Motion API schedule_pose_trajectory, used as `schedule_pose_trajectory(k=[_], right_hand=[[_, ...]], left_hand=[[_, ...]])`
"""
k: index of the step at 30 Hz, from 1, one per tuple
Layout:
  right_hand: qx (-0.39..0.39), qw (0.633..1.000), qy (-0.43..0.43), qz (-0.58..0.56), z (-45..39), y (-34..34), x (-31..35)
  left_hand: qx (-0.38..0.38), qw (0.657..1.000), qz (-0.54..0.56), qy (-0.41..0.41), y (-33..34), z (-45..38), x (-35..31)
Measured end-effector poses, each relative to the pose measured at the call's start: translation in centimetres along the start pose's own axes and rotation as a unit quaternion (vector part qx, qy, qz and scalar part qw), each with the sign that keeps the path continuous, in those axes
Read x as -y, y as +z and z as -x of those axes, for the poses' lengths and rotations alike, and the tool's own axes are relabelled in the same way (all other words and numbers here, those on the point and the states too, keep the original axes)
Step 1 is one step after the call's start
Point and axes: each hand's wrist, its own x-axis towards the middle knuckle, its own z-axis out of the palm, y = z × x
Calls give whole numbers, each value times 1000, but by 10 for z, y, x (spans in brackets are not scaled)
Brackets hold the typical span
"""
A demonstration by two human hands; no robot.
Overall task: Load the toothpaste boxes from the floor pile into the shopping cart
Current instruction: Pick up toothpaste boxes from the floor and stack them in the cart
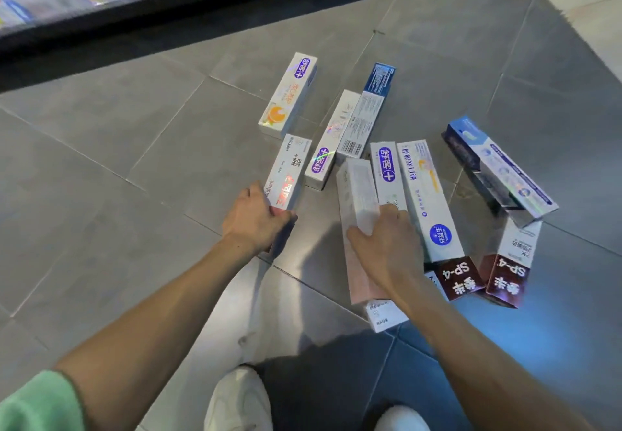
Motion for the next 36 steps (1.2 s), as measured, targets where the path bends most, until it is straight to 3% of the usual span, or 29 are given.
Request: schedule_pose_trajectory(k=[4, 8, 14, 19, 26, 32, 36], right_hand=[[51, 982, 54, -171, 9, -5, -3], [135, 895, 120, -407, 27, -32, 1], [161, 853, 131, -479, 68, -103, 32], [147, 829, 127, -524, 121, -203, 105], [162, 784, 71, -595, 228, -394, 241], [177, 792, -31, -584, 319, -537, 348], [249, 795, -97, -546, 368, -601, 419]], left_hand=[[-21, 998, 45, -48, 7, 1, -2], [-43, 975, 192, -109, 0, 25, -10], [-20, 911, 393, -123, -53, 108, -28], [42, 879, 471, -58, -186, 192, -86], [84, 838, 538, -17, -432, 324, -170], [-9, 819, 571, -48, -604, 434, -204], [-98, 767, 631, -67, -686, 497, -208]])
